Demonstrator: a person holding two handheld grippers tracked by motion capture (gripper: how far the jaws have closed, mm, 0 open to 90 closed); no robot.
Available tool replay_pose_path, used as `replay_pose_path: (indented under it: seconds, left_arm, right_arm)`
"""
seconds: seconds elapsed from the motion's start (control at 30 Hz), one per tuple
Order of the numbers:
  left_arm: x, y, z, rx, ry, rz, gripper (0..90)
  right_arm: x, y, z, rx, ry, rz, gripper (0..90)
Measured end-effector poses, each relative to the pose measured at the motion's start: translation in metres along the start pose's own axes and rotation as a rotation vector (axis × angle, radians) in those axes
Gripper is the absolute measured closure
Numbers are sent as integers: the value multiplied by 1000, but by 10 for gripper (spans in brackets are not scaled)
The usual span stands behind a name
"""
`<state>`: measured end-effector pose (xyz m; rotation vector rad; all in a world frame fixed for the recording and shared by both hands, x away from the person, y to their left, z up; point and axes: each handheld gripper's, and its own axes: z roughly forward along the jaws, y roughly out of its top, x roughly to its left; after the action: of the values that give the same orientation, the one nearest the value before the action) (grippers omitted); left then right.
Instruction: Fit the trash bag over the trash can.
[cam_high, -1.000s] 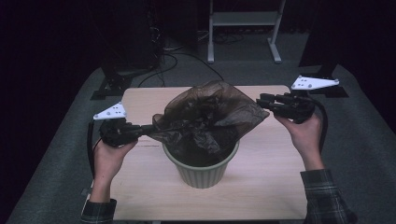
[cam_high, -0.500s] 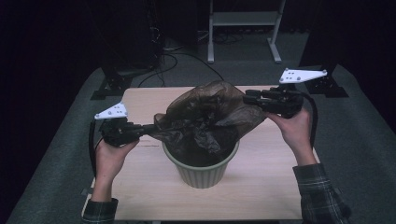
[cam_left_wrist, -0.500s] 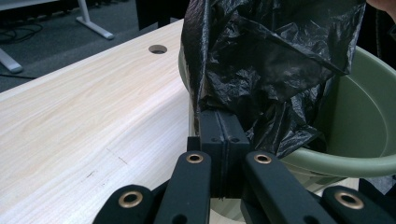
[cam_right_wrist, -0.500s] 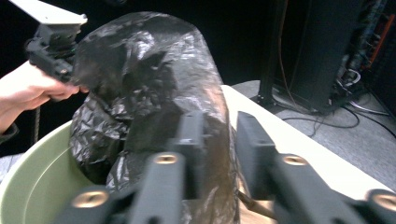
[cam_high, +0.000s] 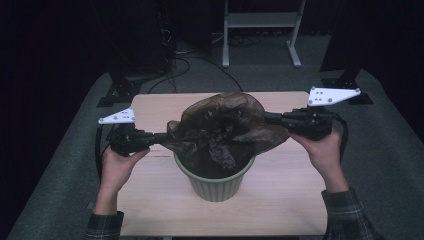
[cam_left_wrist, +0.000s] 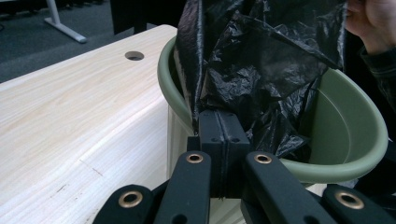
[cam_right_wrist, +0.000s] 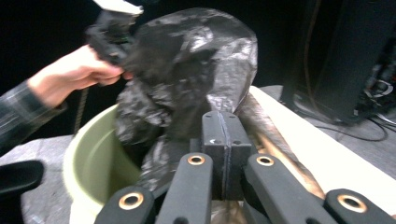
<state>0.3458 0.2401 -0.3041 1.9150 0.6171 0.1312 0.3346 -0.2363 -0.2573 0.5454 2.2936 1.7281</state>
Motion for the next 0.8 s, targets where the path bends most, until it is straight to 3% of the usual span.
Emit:
replay_pose_path:
  seconds: [0.13, 0.43, 0.8]
  left_arm:
    - [1, -1, 0, 2, -9, -3, 899]
    - [3, -7, -3, 8, -10, -12, 900]
    - [4, -13, 1, 28, -9, -21, 899]
  right_arm:
    - [16, -11, -3, 20, 36, -19, 898]
    - [41, -50, 3, 90, 106, -1, 898]
    - [48, -106, 24, 189, 170, 88, 898]
